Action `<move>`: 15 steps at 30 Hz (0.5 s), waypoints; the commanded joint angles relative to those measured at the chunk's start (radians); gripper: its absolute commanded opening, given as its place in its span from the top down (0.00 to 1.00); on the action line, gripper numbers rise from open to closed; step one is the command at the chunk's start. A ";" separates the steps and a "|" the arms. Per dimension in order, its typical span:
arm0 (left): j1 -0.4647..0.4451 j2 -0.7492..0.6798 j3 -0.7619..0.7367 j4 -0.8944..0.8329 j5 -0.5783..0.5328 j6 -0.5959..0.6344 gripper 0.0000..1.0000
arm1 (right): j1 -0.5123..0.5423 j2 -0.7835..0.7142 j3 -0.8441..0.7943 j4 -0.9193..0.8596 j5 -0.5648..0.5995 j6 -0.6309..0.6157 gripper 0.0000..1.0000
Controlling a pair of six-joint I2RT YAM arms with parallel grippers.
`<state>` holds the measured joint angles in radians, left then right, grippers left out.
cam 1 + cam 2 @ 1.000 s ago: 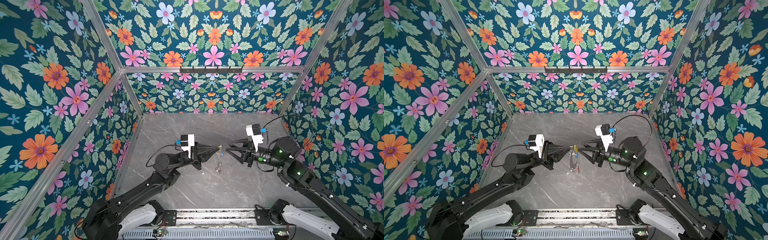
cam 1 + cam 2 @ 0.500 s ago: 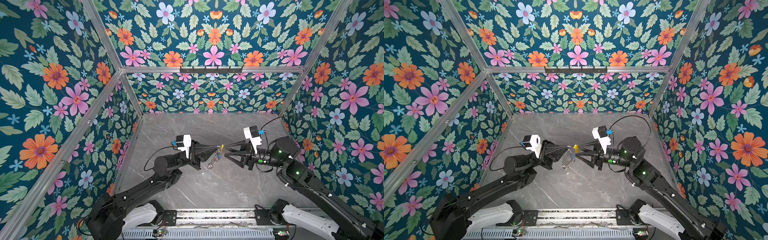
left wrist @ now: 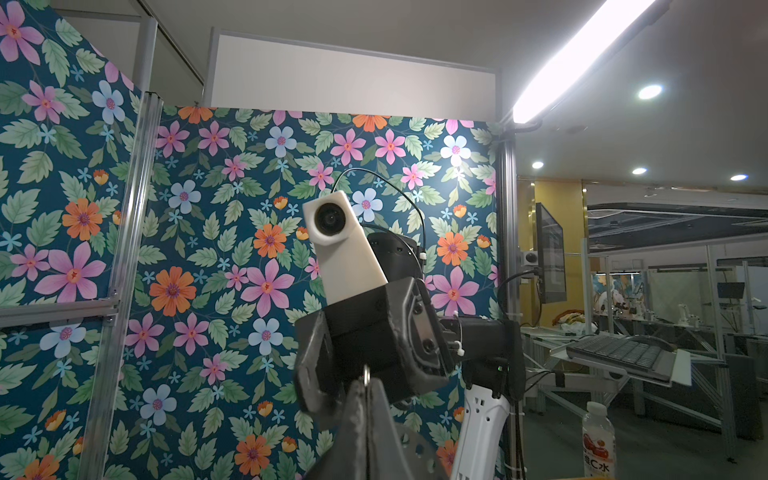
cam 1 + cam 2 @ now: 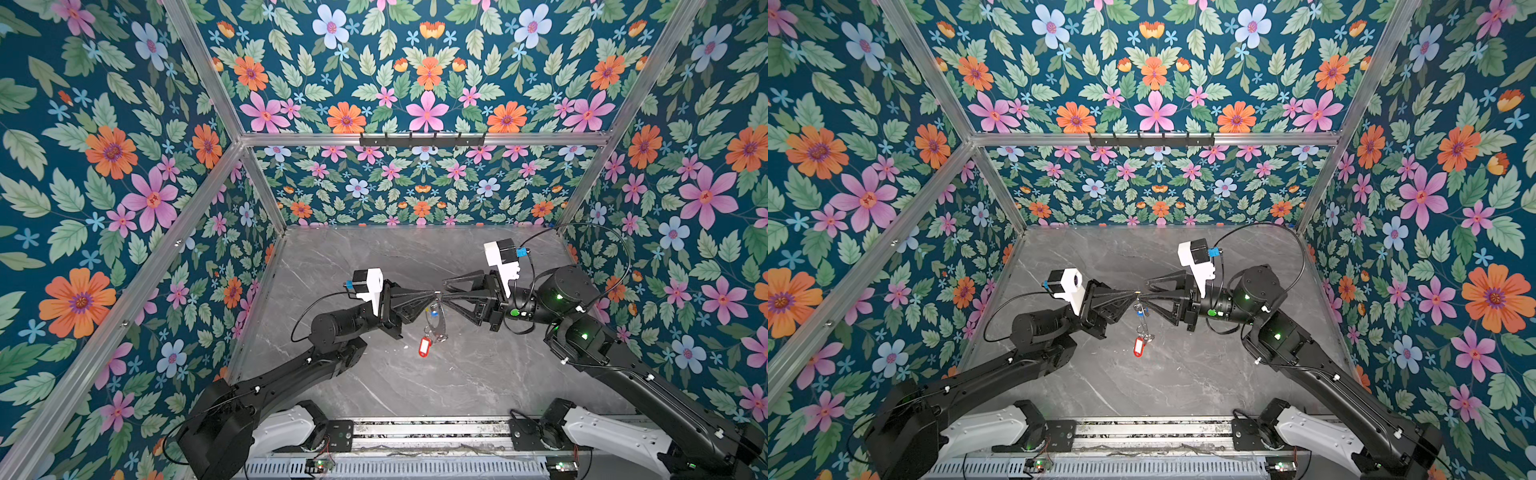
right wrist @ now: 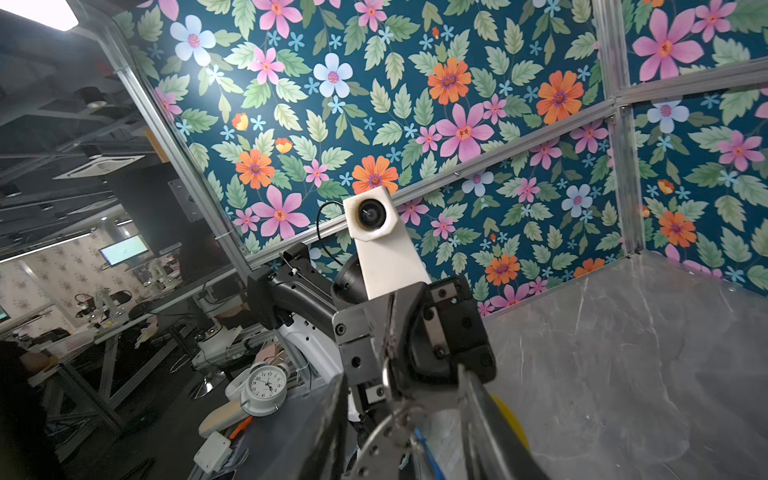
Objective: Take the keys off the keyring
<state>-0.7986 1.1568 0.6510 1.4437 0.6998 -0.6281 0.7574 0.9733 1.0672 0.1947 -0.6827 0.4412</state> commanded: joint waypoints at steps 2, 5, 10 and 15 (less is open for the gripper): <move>0.002 -0.005 -0.004 0.055 -0.010 -0.010 1.00 | 0.028 0.010 0.016 0.034 0.007 -0.027 0.63; 0.000 -0.009 -0.011 0.056 -0.015 -0.006 1.00 | 0.029 0.011 0.014 0.029 0.012 -0.027 0.69; 0.001 -0.011 -0.015 0.058 -0.017 -0.004 1.00 | 0.030 0.012 0.011 0.013 0.019 -0.033 0.76; 0.000 -0.014 -0.015 0.060 -0.015 -0.005 1.00 | 0.031 0.005 -0.002 -0.001 0.031 -0.039 0.80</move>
<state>-0.7986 1.1473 0.6342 1.4578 0.6899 -0.6281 0.7879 0.9829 1.0679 0.1890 -0.6613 0.4149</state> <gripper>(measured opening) 0.050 0.193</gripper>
